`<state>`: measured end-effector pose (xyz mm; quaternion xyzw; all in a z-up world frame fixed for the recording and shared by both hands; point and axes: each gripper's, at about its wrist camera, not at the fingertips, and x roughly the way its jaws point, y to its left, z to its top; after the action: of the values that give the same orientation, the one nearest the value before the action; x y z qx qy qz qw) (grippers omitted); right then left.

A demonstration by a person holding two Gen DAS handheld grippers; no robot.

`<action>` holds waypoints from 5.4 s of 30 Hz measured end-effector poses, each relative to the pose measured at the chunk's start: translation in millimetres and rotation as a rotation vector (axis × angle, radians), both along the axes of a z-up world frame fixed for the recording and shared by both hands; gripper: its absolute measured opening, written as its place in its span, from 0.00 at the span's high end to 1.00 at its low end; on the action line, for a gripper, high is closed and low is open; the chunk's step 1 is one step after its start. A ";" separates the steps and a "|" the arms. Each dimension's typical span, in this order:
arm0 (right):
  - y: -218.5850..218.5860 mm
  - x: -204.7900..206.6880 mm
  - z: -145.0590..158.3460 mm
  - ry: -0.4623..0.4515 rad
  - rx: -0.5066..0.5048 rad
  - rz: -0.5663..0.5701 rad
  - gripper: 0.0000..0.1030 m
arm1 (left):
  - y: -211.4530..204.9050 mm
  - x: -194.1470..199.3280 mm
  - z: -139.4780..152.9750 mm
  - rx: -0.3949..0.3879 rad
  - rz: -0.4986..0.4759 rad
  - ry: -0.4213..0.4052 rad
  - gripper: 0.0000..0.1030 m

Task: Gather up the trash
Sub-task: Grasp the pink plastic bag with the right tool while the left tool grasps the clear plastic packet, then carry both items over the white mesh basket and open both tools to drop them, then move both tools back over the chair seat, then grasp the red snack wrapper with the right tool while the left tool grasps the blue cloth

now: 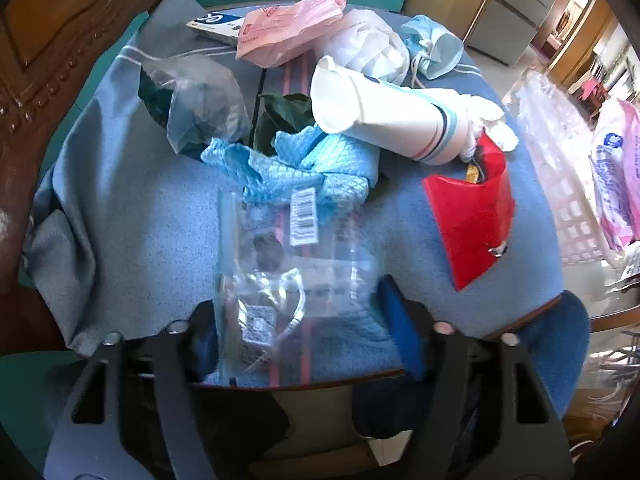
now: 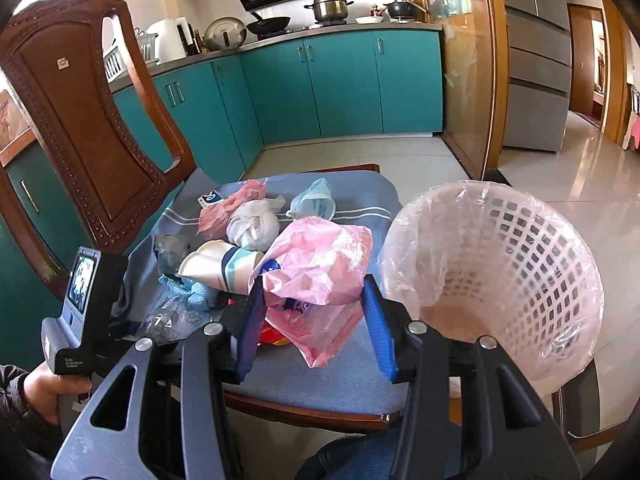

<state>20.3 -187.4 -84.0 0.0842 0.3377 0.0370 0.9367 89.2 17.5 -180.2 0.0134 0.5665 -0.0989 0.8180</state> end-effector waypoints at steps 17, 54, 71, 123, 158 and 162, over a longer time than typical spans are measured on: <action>-83.6 -7.7 6.3 -0.058 -0.013 -0.252 0.54 | 21.5 -31.1 89.8 -0.115 0.003 -0.207 0.42; -108.6 -50.4 10.7 -0.086 0.021 -0.274 0.20 | -50.3 13.5 103.8 0.052 -0.039 -0.337 0.10; 79.8 79.1 -88.1 0.251 -0.090 0.252 0.19 | 51.1 -3.9 61.9 0.053 0.076 -0.186 0.10; 44.5 47.6 -86.6 0.244 -0.003 0.133 0.39 | 2.4 22.8 15.4 0.054 -0.179 -0.089 0.49; 56.1 52.1 -85.9 0.241 -0.067 0.144 0.26 | 29.3 6.6 17.1 -0.001 -0.061 -0.065 0.44; 60.9 55.5 -88.2 0.247 -0.107 0.148 0.25 | 29.0 12.9 4.0 0.040 -0.050 -0.059 0.53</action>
<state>75.8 -126.5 -172.2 0.0128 0.4570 0.0774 0.8860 102.1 46.5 -176.2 0.0470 0.5436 -0.1075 0.8311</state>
